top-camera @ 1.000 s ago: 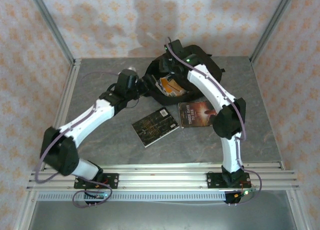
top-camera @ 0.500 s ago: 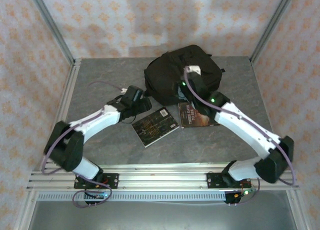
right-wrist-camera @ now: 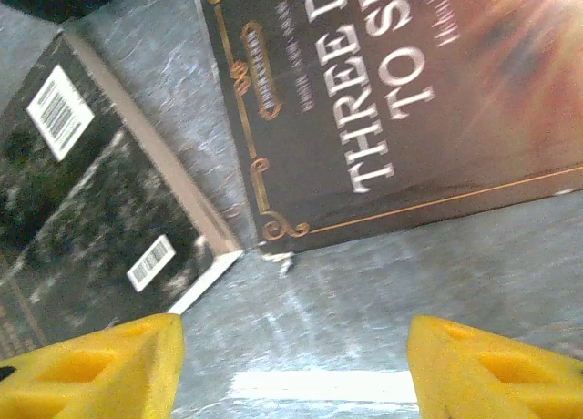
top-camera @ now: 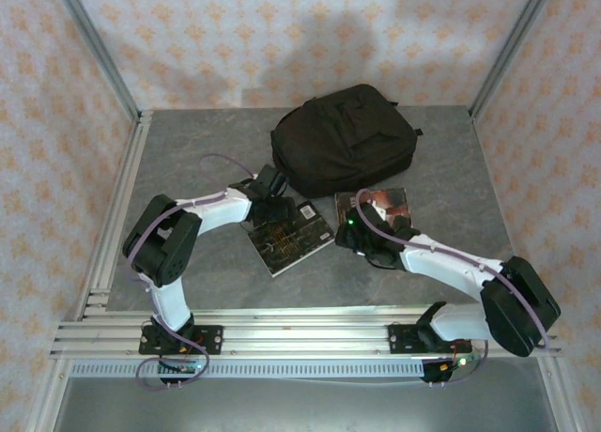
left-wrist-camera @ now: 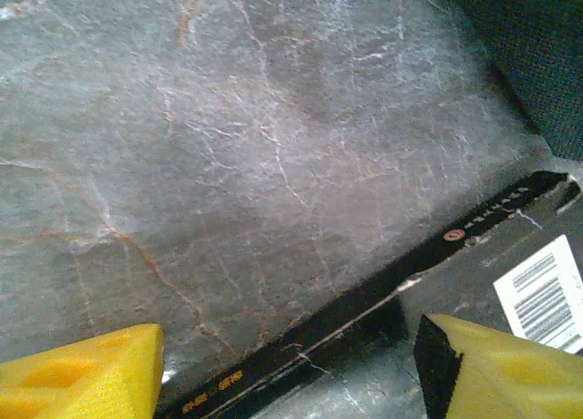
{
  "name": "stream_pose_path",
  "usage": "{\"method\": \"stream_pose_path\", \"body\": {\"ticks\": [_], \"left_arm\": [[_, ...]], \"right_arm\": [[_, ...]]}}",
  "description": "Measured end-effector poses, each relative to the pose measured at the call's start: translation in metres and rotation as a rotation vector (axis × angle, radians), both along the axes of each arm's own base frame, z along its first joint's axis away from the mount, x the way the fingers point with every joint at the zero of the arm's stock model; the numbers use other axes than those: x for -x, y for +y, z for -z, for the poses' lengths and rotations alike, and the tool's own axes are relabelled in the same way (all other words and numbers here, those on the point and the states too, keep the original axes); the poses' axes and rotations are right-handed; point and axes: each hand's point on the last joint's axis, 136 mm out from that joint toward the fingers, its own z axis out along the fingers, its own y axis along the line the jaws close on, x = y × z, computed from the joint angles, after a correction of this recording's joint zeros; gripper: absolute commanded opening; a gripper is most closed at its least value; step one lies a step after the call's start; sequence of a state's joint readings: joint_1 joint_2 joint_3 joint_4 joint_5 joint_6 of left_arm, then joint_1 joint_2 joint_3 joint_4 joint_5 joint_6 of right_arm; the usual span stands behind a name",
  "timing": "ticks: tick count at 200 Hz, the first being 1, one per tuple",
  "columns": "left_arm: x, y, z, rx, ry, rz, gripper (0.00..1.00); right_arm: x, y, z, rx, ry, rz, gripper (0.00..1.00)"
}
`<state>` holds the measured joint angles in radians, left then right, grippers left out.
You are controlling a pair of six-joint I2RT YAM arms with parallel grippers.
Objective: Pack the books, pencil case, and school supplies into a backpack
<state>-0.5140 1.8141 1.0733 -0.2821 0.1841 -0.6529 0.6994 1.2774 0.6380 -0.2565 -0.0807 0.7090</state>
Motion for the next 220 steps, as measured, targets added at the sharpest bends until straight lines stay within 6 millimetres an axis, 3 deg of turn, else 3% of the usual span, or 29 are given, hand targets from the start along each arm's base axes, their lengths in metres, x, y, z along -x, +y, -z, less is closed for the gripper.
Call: {"method": "stream_pose_path", "body": {"ticks": [25, 50, 69, 85, 138, 182, 220], "left_arm": [[0.010, -0.014, -0.001, 0.031, -0.008, 0.040, 0.73], [0.034, -0.037, -0.002, 0.098, -0.006, 0.101, 0.73], [0.049, -0.046, -0.003, 0.161, -0.009, 0.118, 0.72], [0.057, -0.047, -0.004, 0.204, -0.016, 0.112, 0.73], [0.069, -0.047, -0.005, 0.230, -0.012, 0.118, 0.73], [0.071, -0.046, -0.005, 0.220, -0.002, 0.123, 0.73], [0.074, -0.047, -0.005, 0.203, 0.012, 0.141, 0.72]], "right_arm": [[-0.002, 0.016, 0.001, -0.083, 0.024, 0.003, 0.66], [-0.005, 0.025, 0.000, -0.165, 0.040, 0.022, 0.65], [-0.005, 0.026, 0.010, -0.202, 0.084, 0.046, 0.65], [-0.004, 0.023, 0.019, -0.213, 0.113, 0.066, 0.64], [0.008, 0.007, 0.009, -0.213, 0.093, 0.079, 0.62], [0.022, -0.004, -0.012, -0.213, 0.067, 0.059, 0.39], [0.035, -0.003, 0.006, -0.215, 0.142, 0.044, 0.38]]}}
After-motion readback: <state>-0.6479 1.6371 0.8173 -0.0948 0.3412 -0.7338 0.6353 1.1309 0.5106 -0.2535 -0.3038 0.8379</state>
